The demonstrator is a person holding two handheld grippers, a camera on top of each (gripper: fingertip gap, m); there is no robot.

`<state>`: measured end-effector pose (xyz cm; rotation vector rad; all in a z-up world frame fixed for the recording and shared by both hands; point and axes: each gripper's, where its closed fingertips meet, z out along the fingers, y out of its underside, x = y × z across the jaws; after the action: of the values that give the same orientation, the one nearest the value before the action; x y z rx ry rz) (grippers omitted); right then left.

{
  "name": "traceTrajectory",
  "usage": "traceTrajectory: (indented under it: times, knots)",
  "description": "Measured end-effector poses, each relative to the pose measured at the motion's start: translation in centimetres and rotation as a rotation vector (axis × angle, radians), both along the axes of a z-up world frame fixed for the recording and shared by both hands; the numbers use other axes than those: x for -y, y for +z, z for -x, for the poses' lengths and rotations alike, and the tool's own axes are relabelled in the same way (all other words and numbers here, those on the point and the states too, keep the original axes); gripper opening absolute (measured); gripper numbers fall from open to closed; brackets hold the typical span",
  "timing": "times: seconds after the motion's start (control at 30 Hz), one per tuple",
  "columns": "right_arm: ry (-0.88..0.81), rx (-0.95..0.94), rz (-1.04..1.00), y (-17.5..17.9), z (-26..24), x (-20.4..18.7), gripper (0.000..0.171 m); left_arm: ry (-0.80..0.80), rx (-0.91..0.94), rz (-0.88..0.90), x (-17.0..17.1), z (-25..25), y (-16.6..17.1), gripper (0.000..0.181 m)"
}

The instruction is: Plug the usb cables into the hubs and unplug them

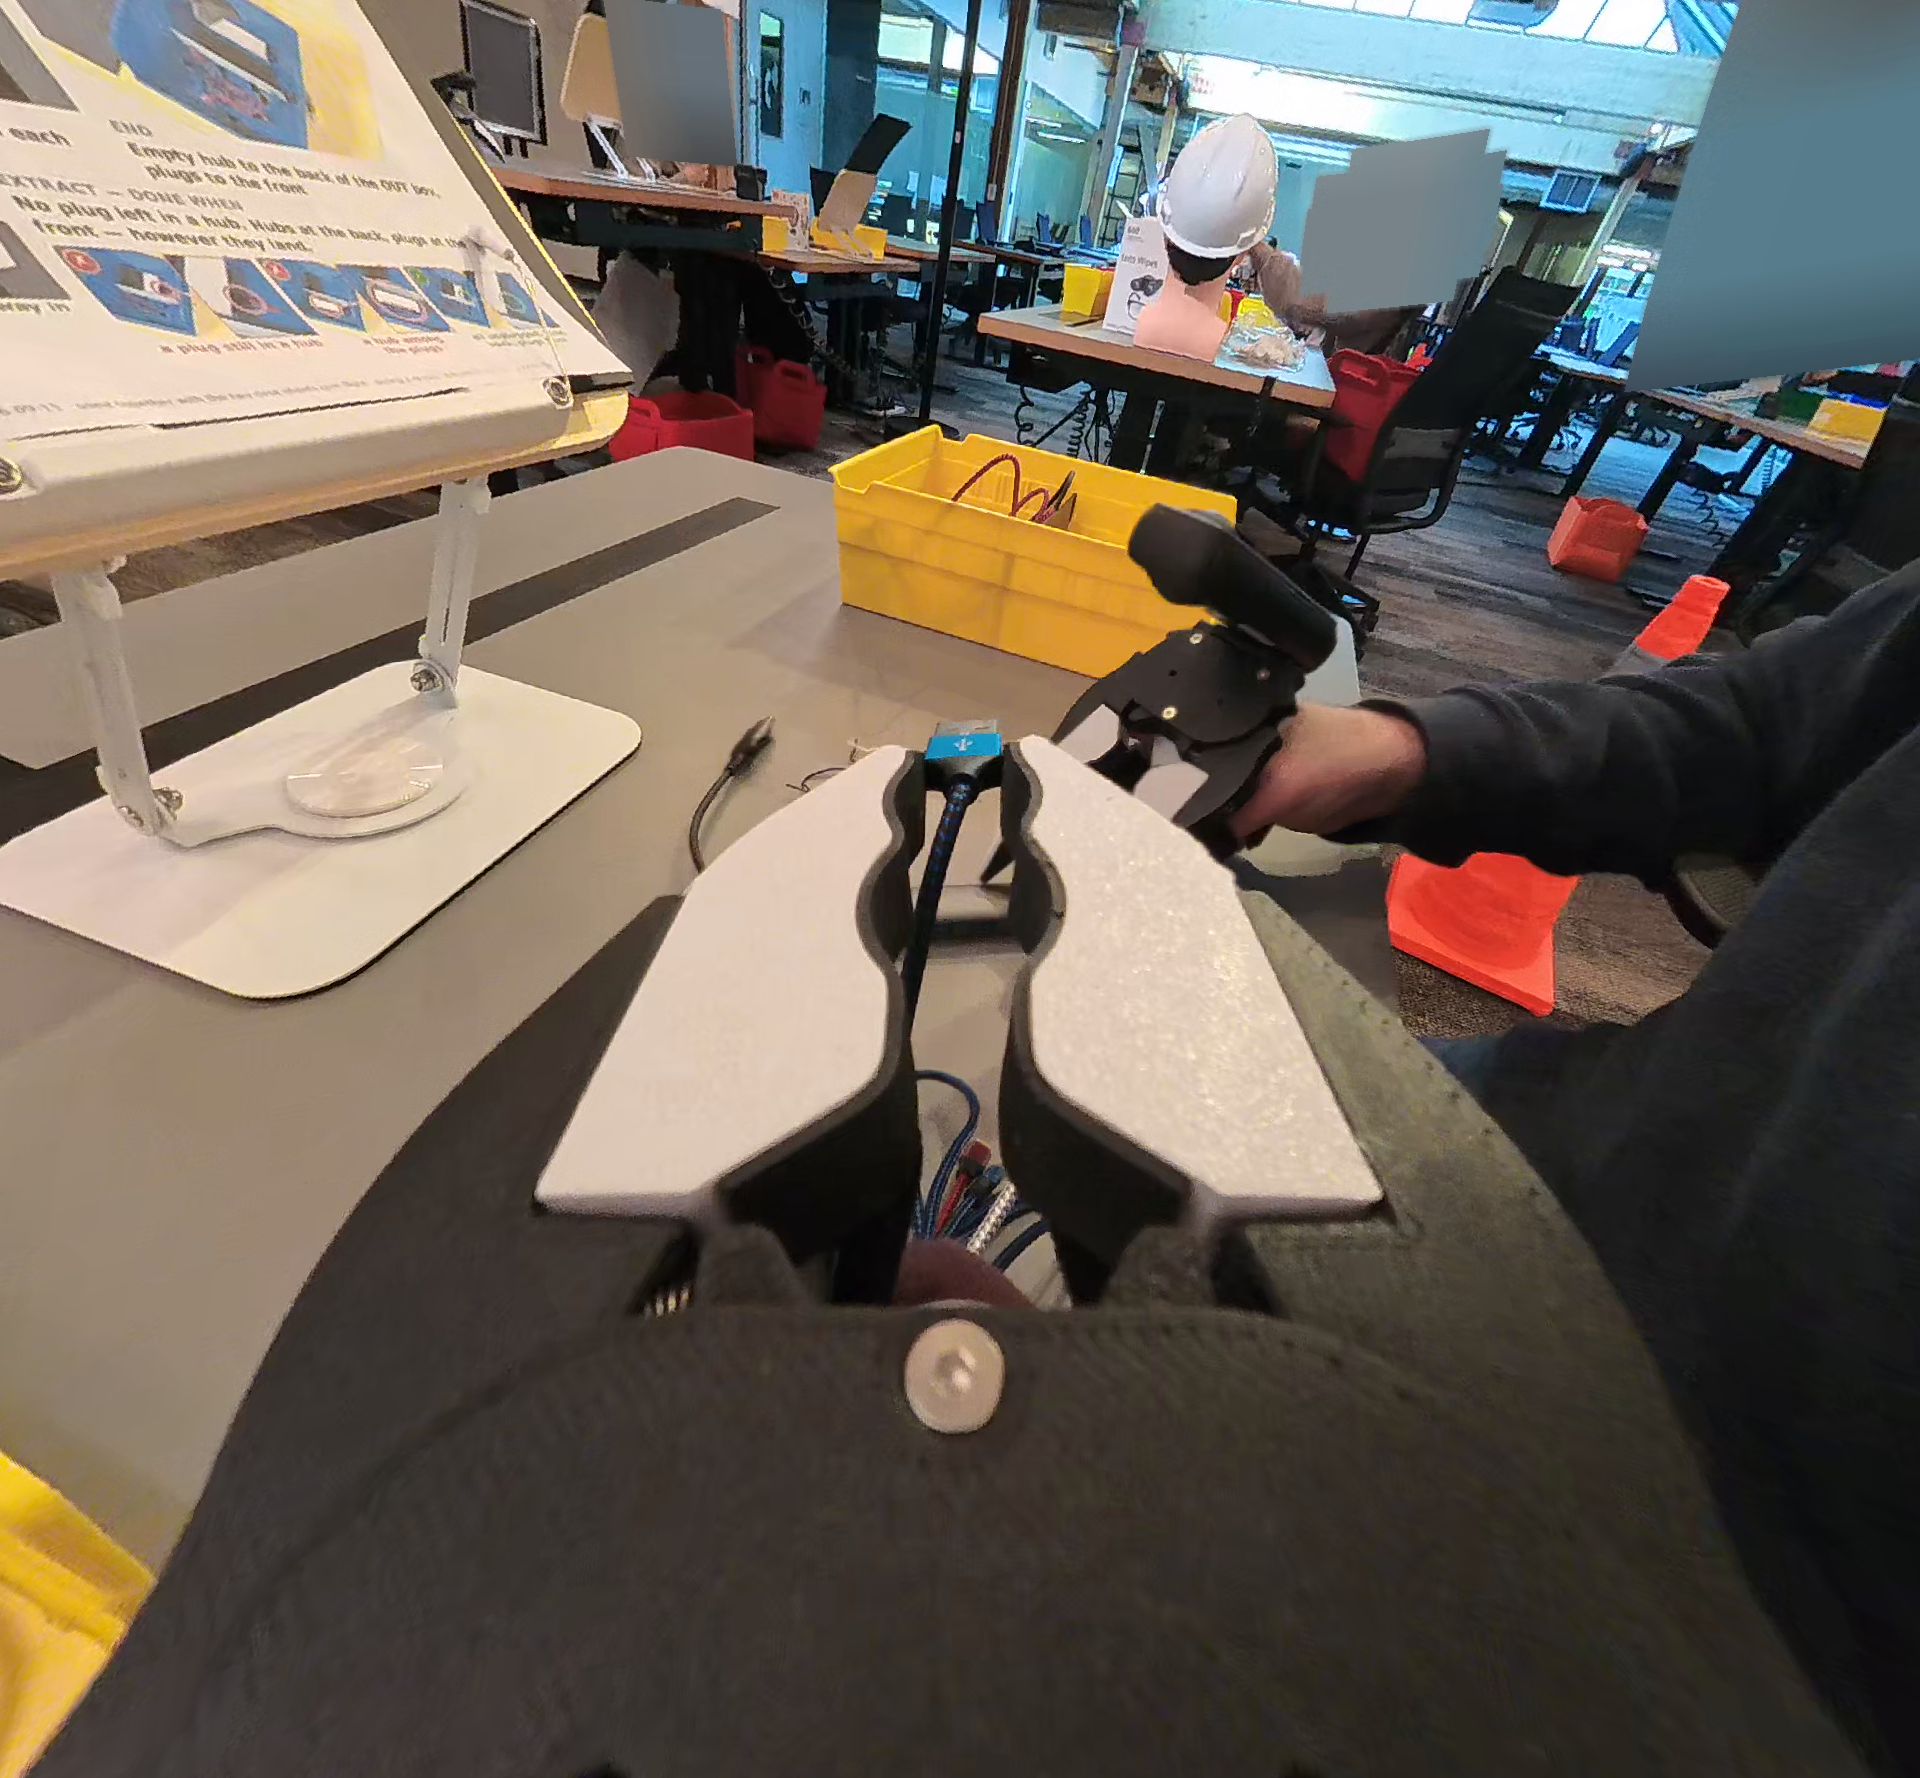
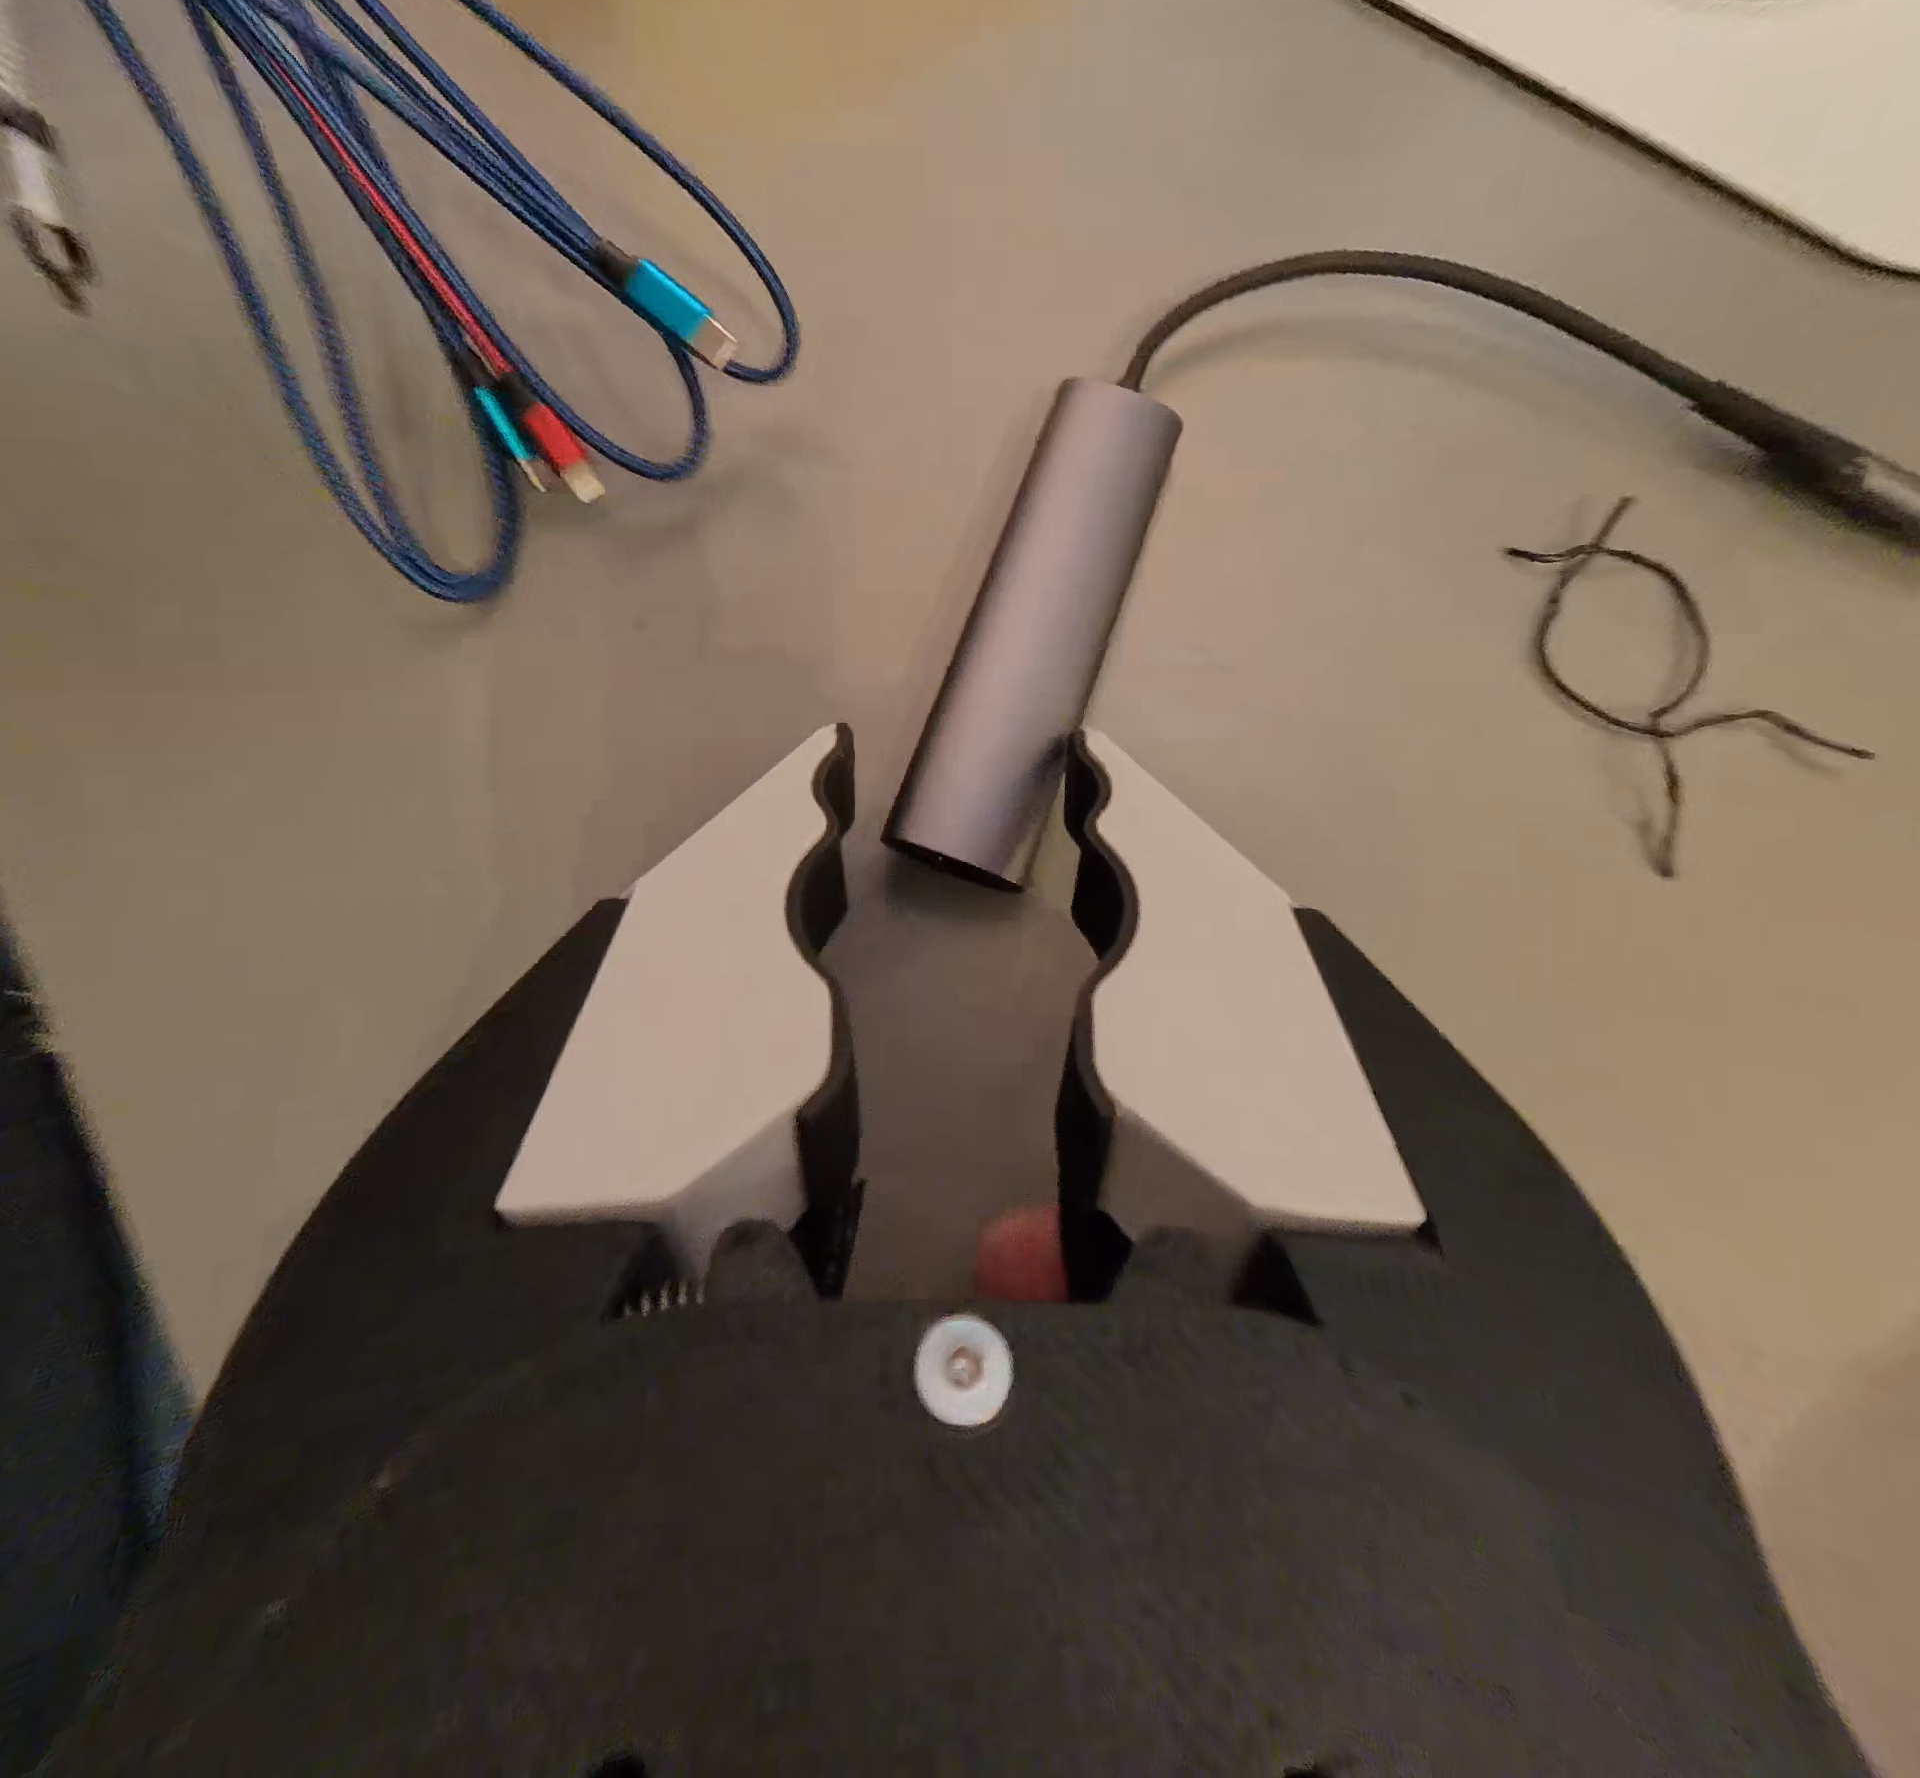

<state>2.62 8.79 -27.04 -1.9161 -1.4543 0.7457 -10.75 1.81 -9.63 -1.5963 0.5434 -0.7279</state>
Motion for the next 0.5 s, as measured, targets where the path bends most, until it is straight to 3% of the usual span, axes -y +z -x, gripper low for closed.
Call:
traceTrajectory:
  times: [0.13, 0.33, 0.5]
  knots:
    - [0.024, -0.076, 0.138, 1.5, 0.2, 0.8, 0.048, 0.002, 0.002, 0.002, 0.0, 0.1, -0.1, 0.013]
    - [0.072, 0.109, -0.005, -1.1, -0.9, 0.8, 0.039, -0.003, 0.009, 0.010, 0.0, 0.0, -0.3, 0.013]
    - [0.023, 0.083, -0.024, -1.2, -0.5, 0.3, 0.032, -0.009, 0.013, 0.018, 0.0, -0.2, -0.6, 0.013]
